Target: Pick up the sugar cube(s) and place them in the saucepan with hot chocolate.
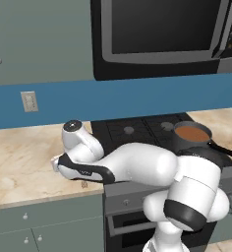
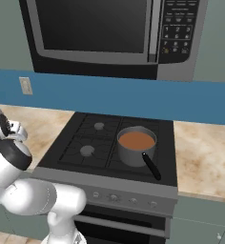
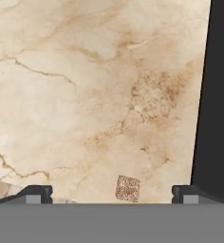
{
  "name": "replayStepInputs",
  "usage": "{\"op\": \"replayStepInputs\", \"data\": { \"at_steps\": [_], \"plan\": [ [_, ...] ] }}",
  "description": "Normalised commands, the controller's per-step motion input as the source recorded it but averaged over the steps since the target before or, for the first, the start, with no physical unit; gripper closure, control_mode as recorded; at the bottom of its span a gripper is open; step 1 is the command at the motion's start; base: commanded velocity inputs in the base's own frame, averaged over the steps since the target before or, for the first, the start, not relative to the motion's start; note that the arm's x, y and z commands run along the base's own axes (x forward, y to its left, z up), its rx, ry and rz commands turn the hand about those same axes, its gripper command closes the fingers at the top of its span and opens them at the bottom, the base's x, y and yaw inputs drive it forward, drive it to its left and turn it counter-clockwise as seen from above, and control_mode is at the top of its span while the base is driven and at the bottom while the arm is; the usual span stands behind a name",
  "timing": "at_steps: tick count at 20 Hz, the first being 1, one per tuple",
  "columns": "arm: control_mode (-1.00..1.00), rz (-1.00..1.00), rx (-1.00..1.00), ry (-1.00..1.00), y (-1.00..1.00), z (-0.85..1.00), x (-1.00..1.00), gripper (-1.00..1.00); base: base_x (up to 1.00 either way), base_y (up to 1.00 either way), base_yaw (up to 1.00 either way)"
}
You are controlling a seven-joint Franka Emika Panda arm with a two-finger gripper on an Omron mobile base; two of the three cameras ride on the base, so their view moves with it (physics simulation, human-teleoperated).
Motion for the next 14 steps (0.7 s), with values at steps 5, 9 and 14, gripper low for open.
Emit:
{"op": "replayStepInputs", "data": {
  "at_steps": [5, 9, 14],
  "plan": [
    [-1.00, -0.07, 0.00, 0.02, -0.17, 0.00, 0.00, -1.00, 0.00, 0.00, 0.00],
    [-1.00, -0.10, 0.00, 0.11, -0.27, 0.00, -0.25, -1.00, 0.00, 0.00, 0.00],
    [-1.00, -0.07, 0.02, 0.12, -0.41, -0.07, -0.39, -1.00, 0.00, 0.00, 0.00]
  ]
}}
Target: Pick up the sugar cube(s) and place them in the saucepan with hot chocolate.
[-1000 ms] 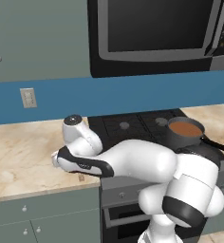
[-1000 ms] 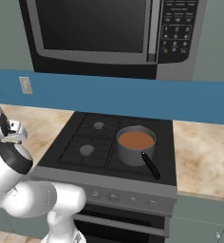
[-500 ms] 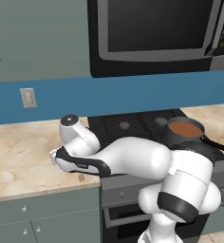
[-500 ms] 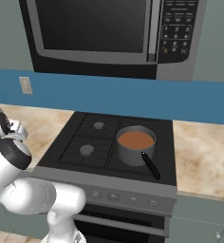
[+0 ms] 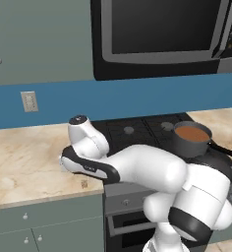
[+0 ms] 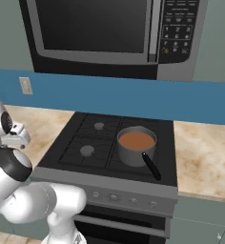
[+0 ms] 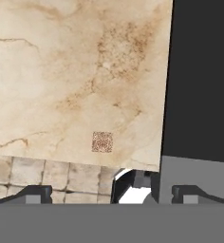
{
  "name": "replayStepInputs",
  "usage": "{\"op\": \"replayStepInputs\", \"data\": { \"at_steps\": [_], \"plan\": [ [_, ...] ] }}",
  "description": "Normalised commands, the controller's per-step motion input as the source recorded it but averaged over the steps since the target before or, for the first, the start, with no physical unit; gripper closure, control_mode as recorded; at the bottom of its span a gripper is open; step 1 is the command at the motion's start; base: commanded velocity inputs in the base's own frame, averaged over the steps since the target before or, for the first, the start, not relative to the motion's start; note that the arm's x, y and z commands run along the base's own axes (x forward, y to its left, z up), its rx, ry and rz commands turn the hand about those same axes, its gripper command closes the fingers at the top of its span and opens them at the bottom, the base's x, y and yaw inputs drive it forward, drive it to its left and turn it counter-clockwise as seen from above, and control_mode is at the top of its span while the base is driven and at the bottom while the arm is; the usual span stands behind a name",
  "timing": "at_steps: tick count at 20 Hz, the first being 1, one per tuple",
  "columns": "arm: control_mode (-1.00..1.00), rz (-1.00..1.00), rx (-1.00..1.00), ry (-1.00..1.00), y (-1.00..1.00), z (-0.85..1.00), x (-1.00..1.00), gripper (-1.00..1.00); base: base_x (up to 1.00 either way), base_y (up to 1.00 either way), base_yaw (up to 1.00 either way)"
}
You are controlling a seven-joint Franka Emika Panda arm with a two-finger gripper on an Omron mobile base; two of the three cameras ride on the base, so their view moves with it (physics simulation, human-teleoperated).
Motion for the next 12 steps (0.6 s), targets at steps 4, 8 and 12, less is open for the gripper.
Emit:
{"op": "replayStepInputs", "data": {
  "at_steps": [4, 8, 12],
  "plan": [
    [-1.00, 0.00, 0.00, 0.13, -0.11, -0.05, -0.15, -1.00, 0.00, 0.00, 0.00],
    [-1.00, 0.01, 0.00, 0.07, 0.00, -0.11, 0.00, -1.00, 0.00, 0.00, 0.00],
    [-1.00, 0.00, 0.00, 0.00, 0.10, -0.22, 0.15, -1.00, 0.00, 0.00, 0.00]
  ]
}}
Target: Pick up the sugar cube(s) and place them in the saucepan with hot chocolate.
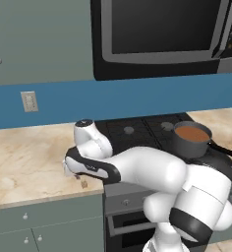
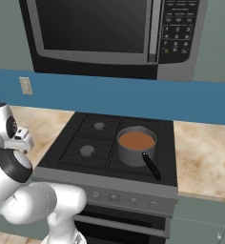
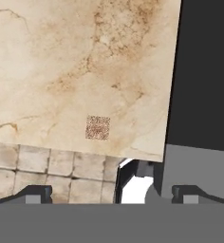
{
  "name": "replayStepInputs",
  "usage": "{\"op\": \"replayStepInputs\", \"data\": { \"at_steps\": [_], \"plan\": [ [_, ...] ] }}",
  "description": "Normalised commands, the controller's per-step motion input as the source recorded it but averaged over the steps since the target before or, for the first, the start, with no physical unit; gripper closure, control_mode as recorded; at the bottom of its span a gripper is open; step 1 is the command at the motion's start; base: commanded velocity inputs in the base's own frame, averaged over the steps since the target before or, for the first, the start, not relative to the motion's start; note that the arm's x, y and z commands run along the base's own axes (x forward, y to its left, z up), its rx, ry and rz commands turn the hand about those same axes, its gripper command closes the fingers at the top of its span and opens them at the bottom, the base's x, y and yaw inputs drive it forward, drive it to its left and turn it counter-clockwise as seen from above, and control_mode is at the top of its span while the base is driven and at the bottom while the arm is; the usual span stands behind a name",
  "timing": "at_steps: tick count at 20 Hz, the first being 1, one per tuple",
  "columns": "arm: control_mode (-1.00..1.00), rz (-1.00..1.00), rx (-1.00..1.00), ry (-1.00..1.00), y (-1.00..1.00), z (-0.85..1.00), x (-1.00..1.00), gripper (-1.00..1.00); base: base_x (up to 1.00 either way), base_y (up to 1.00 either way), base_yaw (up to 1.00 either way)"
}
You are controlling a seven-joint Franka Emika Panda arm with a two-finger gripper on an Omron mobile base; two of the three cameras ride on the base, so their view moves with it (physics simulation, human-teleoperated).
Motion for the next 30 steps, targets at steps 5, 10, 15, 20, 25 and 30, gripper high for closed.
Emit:
{"op": "replayStepInputs", "data": {
  "at_steps": [5, 10, 15, 20, 25, 30],
  "plan": [
    [-1.00, 0.00, 0.00, 0.00, 0.22, -0.25, 0.24, -1.00, 0.00, 0.00, 0.00],
    [-1.00, 0.00, 0.02, 0.00, 0.15, -0.19, 0.25, -1.00, 0.00, 0.00, 0.00],
    [-1.00, 0.00, 0.03, 0.00, 0.00, -0.11, 0.16, -1.00, 0.00, 0.00, 0.00],
    [-1.00, 0.00, 0.00, 0.00, 0.00, -0.02, 0.00, -1.00, 0.00, 0.00, 0.00],
    [-1.00, 0.00, 0.00, 0.00, 0.00, -0.09, 0.00, -1.00, 0.00, 0.00, 0.00],
    [-1.00, 0.00, 0.00, 0.00, 0.00, -0.29, 0.00, -1.00, 0.00, 0.00, 0.00]
  ]
}}
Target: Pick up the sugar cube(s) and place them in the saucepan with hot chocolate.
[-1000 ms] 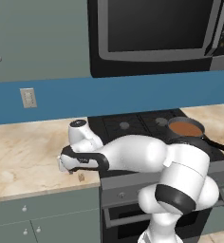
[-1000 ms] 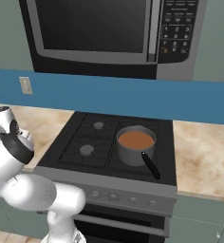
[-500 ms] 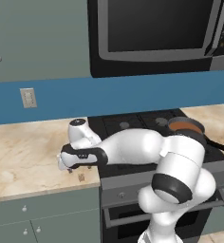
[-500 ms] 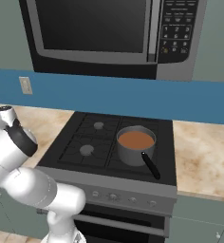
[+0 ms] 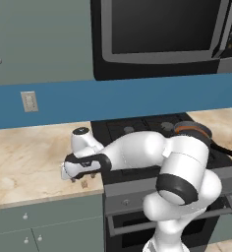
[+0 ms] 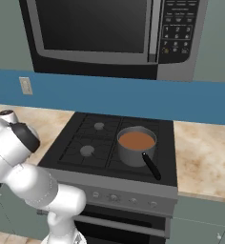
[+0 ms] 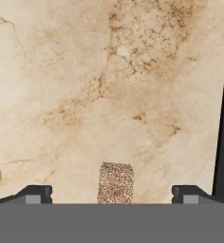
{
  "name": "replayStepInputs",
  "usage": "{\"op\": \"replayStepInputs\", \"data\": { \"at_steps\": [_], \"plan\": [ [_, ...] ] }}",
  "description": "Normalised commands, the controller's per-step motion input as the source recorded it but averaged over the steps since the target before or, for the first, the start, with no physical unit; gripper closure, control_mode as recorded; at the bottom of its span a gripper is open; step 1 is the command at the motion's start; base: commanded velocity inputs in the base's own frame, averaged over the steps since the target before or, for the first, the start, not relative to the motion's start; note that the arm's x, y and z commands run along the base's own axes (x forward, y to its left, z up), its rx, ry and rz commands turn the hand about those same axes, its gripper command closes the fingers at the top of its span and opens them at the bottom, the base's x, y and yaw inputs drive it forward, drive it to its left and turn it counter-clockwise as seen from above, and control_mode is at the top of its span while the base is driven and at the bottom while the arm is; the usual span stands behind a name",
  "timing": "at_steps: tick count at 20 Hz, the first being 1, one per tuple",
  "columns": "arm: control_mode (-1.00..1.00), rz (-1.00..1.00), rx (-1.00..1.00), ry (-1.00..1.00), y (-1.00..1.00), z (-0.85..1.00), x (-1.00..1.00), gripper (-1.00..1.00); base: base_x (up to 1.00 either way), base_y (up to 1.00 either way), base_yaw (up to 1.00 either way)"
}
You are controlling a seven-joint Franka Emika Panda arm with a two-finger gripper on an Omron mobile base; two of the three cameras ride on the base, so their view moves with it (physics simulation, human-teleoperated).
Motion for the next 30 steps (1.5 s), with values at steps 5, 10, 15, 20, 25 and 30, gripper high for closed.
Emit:
{"op": "replayStepInputs", "data": {
  "at_steps": [5, 10, 15, 20, 25, 30],
  "plan": [
    [-1.00, 0.00, 0.00, 0.03, 0.00, -0.18, 0.00, -1.00, 0.00, 0.00, 0.00],
    [-1.00, 0.00, 0.00, 0.01, 0.00, -0.21, 0.00, -1.00, 0.00, 0.00, 0.00],
    [-1.00, 0.00, 0.00, 0.00, 0.00, -0.21, 0.00, -1.00, 0.00, 0.00, 0.00],
    [-1.00, 0.00, 0.00, 0.00, 0.00, -0.17, 0.00, -1.00, 0.00, 0.00, 0.00],
    [-1.00, 0.00, 0.00, 0.00, 0.00, -0.02, 0.00, -1.00, 0.00, 0.00, 0.00],
    [-1.00, 0.00, 0.00, 0.00, 0.00, 0.00, 0.00, 1.00, 0.00, 0.00, 0.00]
  ]
}}
